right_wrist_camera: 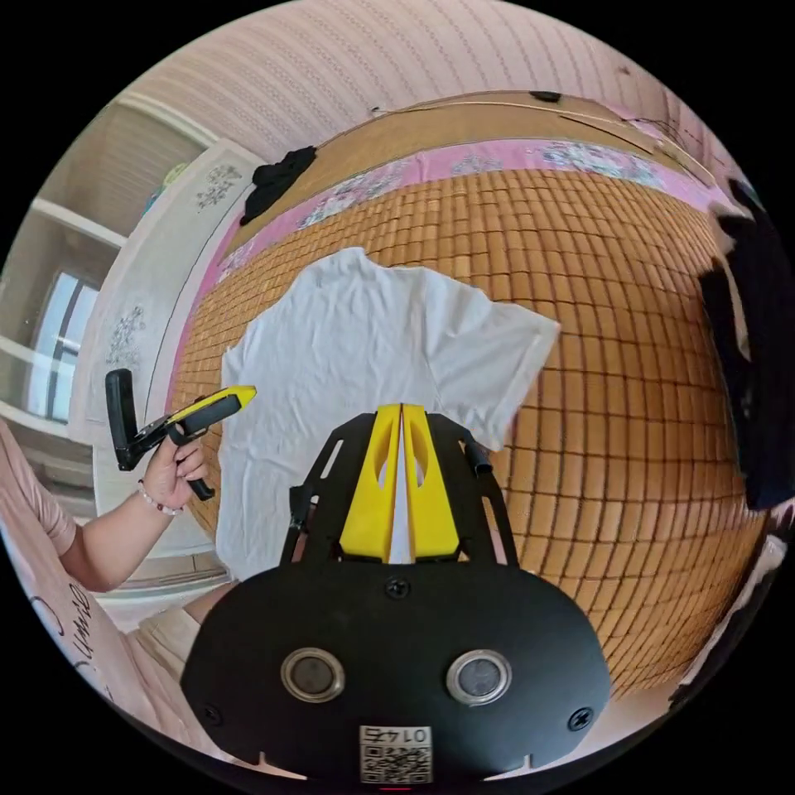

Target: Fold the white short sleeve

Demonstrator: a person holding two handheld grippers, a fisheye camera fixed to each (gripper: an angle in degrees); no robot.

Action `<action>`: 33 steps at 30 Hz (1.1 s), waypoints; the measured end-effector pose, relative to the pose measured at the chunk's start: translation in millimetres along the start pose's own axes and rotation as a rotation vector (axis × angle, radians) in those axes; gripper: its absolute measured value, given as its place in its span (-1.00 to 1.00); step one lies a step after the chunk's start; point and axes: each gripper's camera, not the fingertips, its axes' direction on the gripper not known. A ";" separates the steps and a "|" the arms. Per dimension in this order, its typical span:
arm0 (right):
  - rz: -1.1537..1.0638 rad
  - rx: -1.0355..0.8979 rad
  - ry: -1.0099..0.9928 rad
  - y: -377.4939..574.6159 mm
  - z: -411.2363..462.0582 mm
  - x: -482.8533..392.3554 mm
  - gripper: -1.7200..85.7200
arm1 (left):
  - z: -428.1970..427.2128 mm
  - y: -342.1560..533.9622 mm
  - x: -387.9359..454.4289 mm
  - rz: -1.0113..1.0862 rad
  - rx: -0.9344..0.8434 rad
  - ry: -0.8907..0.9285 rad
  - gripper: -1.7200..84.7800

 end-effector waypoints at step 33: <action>-0.814 -0.257 0.132 -136.1 220.0 -345.1 -0.98 | -46.6 70.1 -130.3 -0.379 0.089 -0.349 -0.88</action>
